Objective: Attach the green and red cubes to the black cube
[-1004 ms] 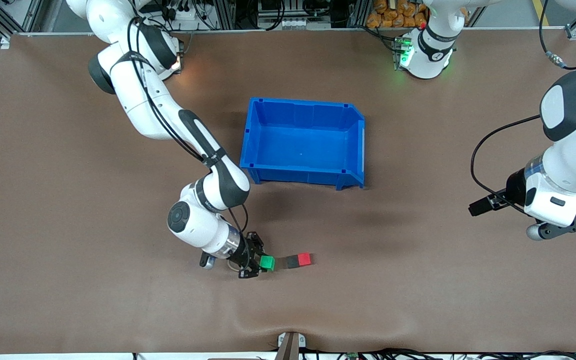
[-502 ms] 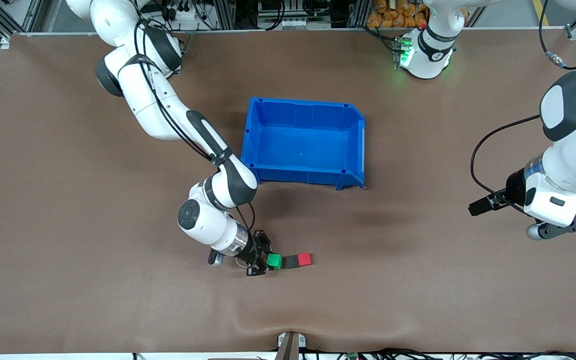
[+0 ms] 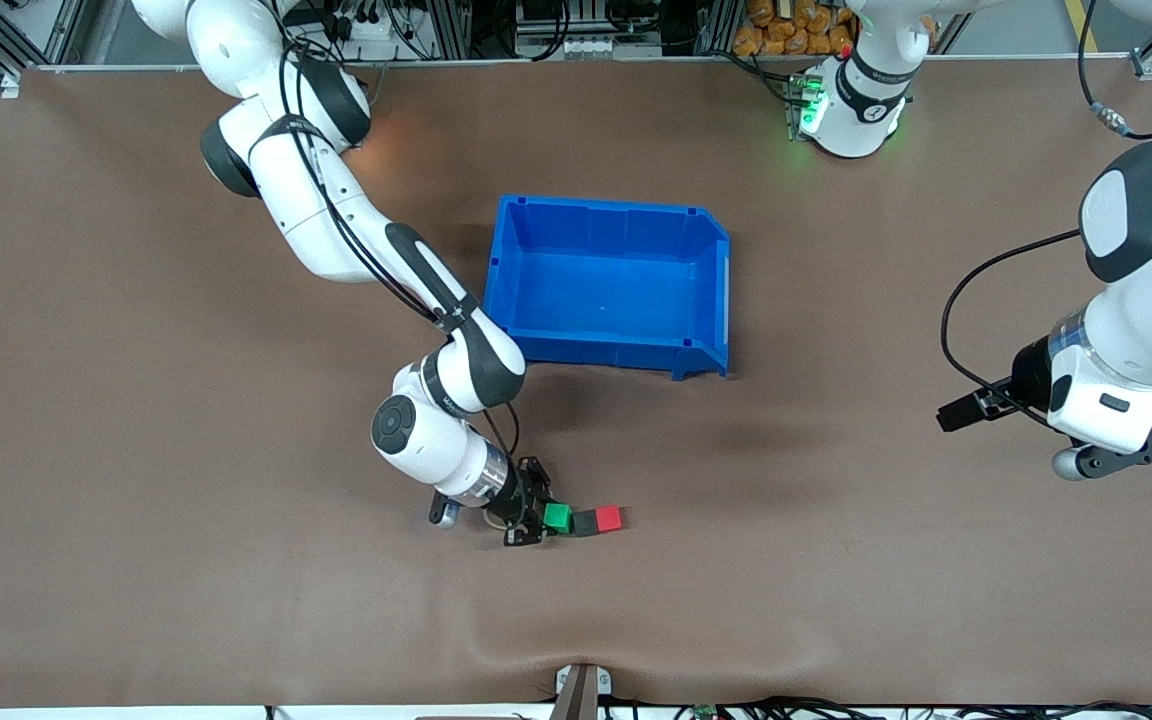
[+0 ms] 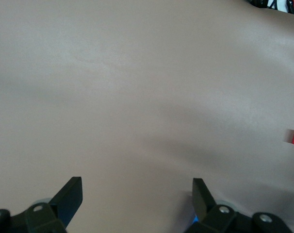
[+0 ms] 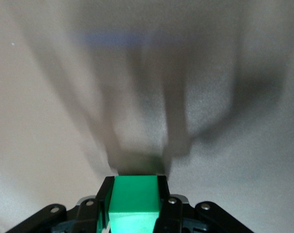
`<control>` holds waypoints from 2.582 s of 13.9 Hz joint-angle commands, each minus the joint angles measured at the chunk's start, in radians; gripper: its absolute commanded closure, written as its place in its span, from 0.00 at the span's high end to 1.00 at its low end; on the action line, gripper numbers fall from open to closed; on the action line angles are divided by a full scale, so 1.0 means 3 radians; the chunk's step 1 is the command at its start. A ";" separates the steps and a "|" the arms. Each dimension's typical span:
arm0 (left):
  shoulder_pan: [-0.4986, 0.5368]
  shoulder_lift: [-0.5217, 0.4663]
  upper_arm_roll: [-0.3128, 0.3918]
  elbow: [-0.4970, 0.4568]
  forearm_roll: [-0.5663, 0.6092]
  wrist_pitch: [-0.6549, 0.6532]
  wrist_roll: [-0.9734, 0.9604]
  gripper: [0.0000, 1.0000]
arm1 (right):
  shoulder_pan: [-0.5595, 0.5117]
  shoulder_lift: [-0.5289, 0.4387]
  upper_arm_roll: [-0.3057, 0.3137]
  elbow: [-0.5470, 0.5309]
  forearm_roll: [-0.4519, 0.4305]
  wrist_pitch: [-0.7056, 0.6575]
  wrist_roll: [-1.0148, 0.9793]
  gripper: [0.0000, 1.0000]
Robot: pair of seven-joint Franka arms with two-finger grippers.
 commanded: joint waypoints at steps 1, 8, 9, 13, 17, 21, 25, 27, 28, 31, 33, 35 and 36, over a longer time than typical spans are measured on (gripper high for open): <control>0.0011 -0.0098 -0.0013 -0.0080 0.0070 -0.0038 0.0048 1.00 | 0.0024 0.0099 0.0019 0.0169 0.0039 0.0023 0.0155 0.46; 0.0010 -0.0108 -0.0018 -0.0075 0.0075 -0.0038 0.0053 1.00 | 0.0024 -0.0013 -0.0083 0.0148 0.0024 -0.0368 0.0247 1.00; 0.0005 -0.0133 -0.0028 -0.0070 0.0070 -0.0038 0.0124 1.00 | -0.0021 -0.0074 -0.0098 0.0148 0.0029 -0.0553 0.0232 1.00; 0.0010 -0.0424 -0.0048 -0.0085 -0.0057 -0.0354 0.0798 1.00 | -0.0251 -0.0309 -0.0098 0.0148 0.0029 -0.1157 0.0191 1.00; 0.0000 -0.0655 -0.0054 -0.0085 -0.0114 -0.0773 0.1249 1.00 | -0.0369 -0.0585 -0.0160 0.0128 -0.0012 -0.1224 0.0171 1.00; -0.0015 -0.0844 -0.0125 -0.0136 -0.0104 -0.1000 0.1270 1.00 | -0.0589 -0.0953 -0.0155 0.0046 -0.0001 -0.1566 0.0171 1.00; -0.0045 -0.0921 -0.0105 -0.0116 -0.0109 -0.1035 0.1301 1.00 | -0.0844 -0.1351 -0.0155 0.0036 0.0004 -0.2093 -0.0063 1.00; -0.0224 -0.0972 0.0053 -0.0111 -0.0104 -0.1142 0.1301 1.00 | -0.1043 -0.1490 -0.0144 0.0036 0.0009 -0.2251 -0.0268 1.00; -0.0280 -0.0987 0.0104 -0.0111 -0.0104 -0.1178 0.1301 1.00 | -0.1136 -0.1577 -0.0144 0.0036 0.0009 -0.2353 -0.0441 1.00; -0.0322 -0.1054 0.0166 -0.0116 -0.0104 -0.1235 0.1316 1.00 | -0.1346 -0.1751 -0.0149 0.0036 0.0004 -0.2849 -0.1141 1.00; -0.0535 -0.1105 0.0390 -0.0121 -0.0104 -0.1270 0.1316 1.00 | -0.1407 -0.1848 -0.0155 0.0036 -0.0022 -0.3064 -0.1505 1.00; -0.0639 -0.1115 0.0493 -0.0121 -0.0104 -0.1342 0.1321 1.00 | -0.1448 -0.1971 -0.0160 0.0036 -0.0139 -0.3315 -0.1822 1.00; -0.0634 -0.1126 0.0499 -0.0111 -0.0104 -0.1367 0.1311 1.00 | -0.1484 -0.2017 -0.0160 0.0036 -0.0200 -0.3407 -0.2026 1.00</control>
